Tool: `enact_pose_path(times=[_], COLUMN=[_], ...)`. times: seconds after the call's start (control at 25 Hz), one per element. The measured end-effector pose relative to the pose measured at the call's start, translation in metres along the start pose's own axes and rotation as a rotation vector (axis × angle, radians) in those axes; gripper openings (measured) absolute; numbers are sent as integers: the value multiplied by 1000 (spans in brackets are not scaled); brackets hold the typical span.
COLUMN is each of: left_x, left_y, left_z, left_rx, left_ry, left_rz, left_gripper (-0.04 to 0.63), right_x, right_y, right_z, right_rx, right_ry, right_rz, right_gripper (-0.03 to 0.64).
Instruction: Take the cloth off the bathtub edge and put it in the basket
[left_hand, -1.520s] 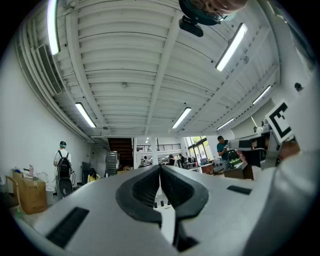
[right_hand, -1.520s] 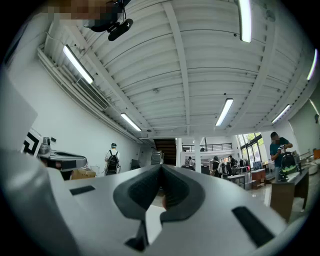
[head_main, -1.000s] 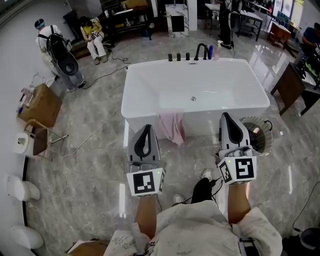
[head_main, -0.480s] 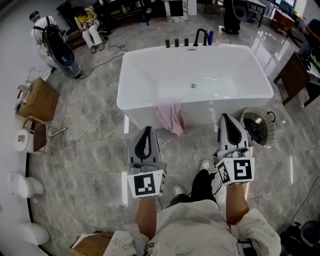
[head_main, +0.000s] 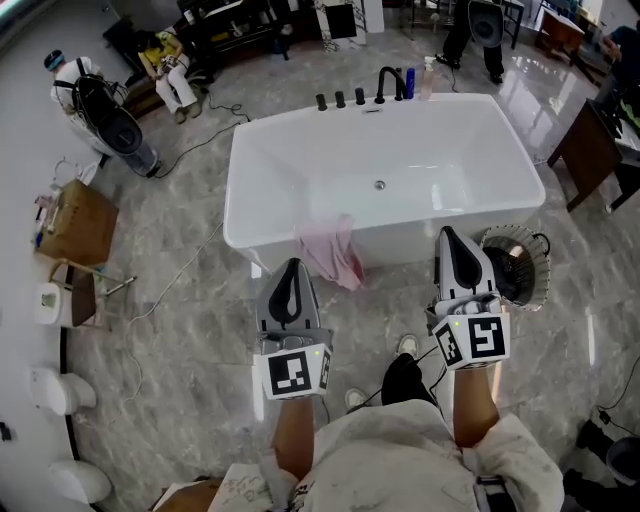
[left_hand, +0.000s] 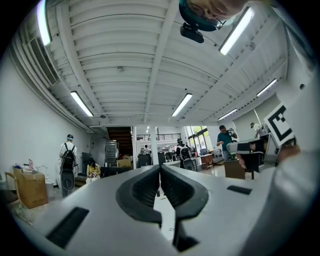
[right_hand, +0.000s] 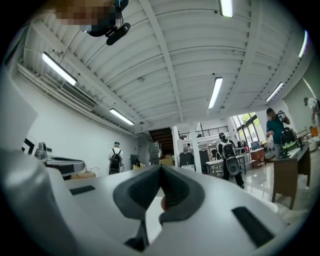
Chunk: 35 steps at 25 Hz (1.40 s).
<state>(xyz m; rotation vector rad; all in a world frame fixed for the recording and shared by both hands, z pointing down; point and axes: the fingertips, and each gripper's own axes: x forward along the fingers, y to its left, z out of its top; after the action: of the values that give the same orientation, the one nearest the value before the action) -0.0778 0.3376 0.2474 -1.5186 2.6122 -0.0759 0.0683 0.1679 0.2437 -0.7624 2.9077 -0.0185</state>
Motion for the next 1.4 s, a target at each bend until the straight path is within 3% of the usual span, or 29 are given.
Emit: enact_pose_path(times=[0.28, 0.56, 0.72, 1.08, 1.4], left_x=[72, 125, 151, 178, 190], left_y=[-41, -87, -112, -133, -146], left_z=[18, 27, 34, 28, 29], left_rx=[17, 39, 63, 75, 103], left_ry=[-29, -32, -40, -12, 13], left_rz=[-20, -31, -38, 24, 44], left_gripper=[6, 6, 6, 6, 6], right_x=[36, 60, 74, 101, 106], right_y=[-63, -126, -156, -193, -212], right_z=[16, 19, 19, 3, -9], right_rx=[10, -62, -51, 0, 70], right_ry=[-41, -8, -20, -17, -22], right_rz=[3, -5, 8, 85, 101], right_gripper=[-12, -12, -12, -11, -12])
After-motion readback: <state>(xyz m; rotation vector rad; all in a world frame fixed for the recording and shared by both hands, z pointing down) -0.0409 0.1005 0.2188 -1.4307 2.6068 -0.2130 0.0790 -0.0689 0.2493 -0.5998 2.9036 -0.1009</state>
